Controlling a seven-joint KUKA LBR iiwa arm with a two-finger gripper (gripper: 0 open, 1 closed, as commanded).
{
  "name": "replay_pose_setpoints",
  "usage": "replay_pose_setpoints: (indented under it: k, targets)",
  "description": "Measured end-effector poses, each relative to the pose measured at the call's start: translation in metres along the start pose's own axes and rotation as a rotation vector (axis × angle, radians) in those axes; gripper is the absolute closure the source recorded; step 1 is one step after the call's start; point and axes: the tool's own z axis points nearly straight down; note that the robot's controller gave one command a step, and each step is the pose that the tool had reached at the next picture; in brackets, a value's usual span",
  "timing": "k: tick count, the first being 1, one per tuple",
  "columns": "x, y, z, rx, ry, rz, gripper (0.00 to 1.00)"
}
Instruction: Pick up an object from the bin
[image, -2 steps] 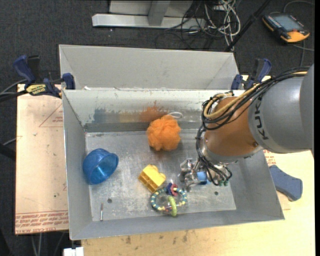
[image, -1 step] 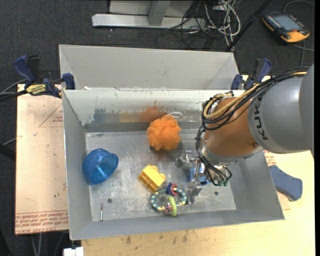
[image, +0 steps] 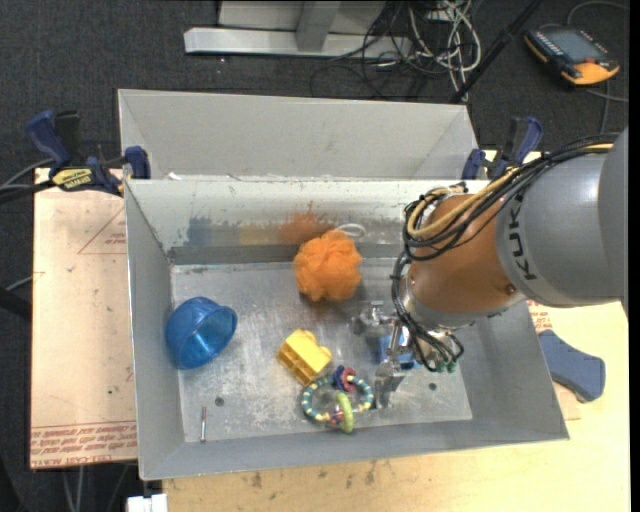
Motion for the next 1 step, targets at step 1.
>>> replay_pose_setpoints:
  k: [1]
  targets:
    - [0.0003,-0.0144,0.0001,-0.003,0.001,0.051,0.00]
